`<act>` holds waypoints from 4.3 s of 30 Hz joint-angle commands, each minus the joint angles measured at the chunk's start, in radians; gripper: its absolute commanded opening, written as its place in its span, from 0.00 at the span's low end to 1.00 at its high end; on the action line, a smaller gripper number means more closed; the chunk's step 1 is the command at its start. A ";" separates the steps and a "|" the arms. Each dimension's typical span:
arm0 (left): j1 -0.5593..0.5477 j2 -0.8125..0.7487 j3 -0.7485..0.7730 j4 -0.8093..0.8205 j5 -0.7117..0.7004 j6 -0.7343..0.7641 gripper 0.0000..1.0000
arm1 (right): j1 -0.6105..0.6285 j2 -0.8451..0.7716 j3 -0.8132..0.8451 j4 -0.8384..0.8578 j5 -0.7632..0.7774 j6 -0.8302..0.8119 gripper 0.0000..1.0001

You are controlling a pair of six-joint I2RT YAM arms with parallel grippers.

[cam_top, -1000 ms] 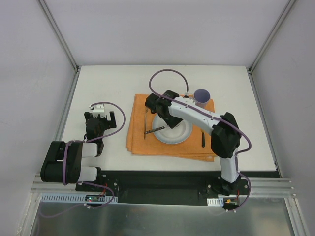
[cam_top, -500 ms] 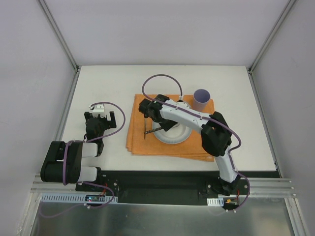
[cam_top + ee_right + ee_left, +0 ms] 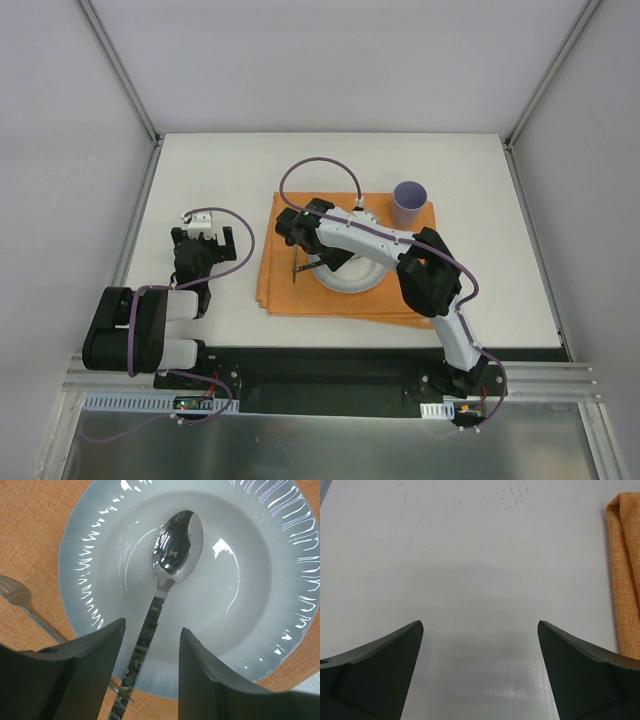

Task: Set the dinner table for one person
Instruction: Pick up the spoon from the napkin, then place the spoon on the napkin.

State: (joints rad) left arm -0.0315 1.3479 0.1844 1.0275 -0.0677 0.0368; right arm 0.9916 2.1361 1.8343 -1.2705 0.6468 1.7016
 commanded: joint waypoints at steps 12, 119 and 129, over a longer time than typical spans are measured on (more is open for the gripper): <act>0.005 -0.016 0.012 0.049 0.022 -0.015 0.99 | 0.030 0.056 0.037 0.037 0.007 0.009 0.48; 0.005 -0.015 0.012 0.049 0.022 -0.015 0.99 | -0.105 -1.061 -1.202 0.776 0.150 -1.332 0.01; 0.005 -0.016 0.012 0.051 0.022 -0.015 0.99 | -0.318 -0.866 -1.028 0.781 -0.079 -1.479 0.01</act>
State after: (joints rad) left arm -0.0315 1.3479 0.1844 1.0275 -0.0677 0.0368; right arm 0.7330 1.2278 0.7059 -0.5270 0.6678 0.3050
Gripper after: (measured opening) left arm 0.993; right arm 0.064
